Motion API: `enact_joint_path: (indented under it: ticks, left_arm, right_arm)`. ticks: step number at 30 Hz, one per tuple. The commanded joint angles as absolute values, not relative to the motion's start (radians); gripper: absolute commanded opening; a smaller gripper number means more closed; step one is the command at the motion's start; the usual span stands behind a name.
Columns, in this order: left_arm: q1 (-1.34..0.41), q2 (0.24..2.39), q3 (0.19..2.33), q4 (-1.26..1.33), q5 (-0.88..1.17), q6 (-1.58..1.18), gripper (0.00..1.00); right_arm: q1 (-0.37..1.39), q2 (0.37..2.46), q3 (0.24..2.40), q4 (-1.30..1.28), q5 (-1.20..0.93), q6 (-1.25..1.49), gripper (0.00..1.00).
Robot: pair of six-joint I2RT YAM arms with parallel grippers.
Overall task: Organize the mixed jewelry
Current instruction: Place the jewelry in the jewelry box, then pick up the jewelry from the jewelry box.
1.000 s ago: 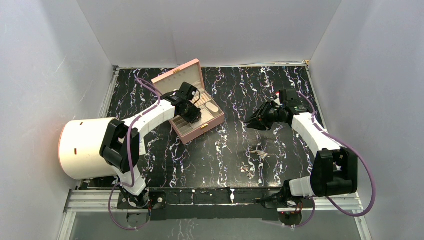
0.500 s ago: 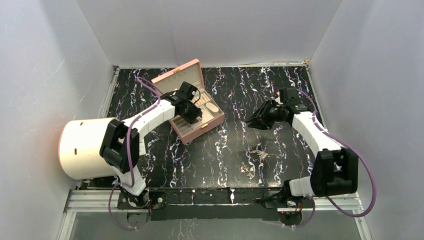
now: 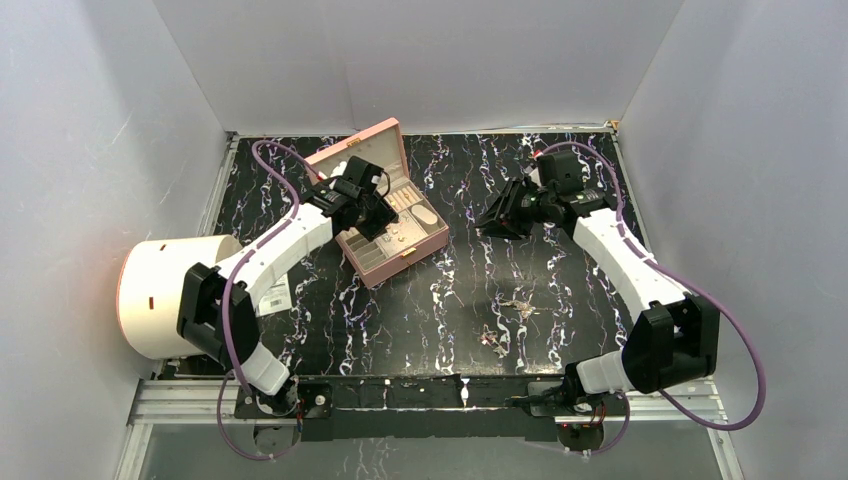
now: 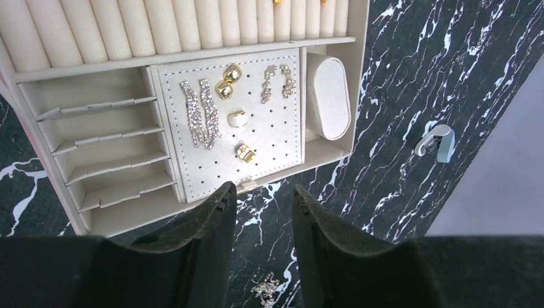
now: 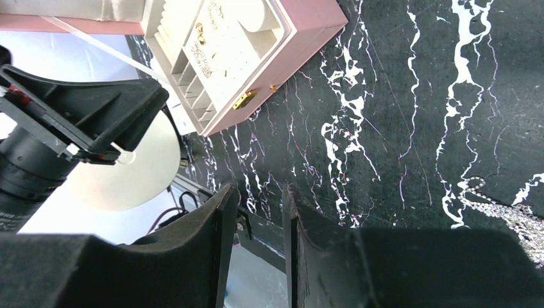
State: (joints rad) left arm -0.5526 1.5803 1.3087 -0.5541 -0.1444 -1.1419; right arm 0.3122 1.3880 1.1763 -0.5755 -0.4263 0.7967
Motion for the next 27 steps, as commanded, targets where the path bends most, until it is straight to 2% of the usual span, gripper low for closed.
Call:
enact_joint_path:
  ticks: [1, 11, 19, 27]
  left_arm:
    - [-0.584, 1.583, 1.359, -0.569, -0.236, -1.073, 0.36]
    - [-0.641, 1.73, 1.451, -0.617, -0.353, -1.028, 0.36]
    - [-0.65, 1.776, 1.47, -0.621, -0.376, -1.029, 0.28]
    - [-0.652, 1.783, 1.458, -0.638, -0.376, -1.032, 0.24]
  right_arm:
    - [0.349, 1.403, 1.235, -0.607, -0.34, 0.778, 0.4]
    - [0.358, 1.378, 1.222, -0.636, -0.309, 0.76, 0.4]
    - [0.358, 1.381, 1.225, -0.64, -0.304, 0.743, 0.4]
    - [0.359, 1.399, 1.242, -0.65, -0.301, 0.726, 0.4]
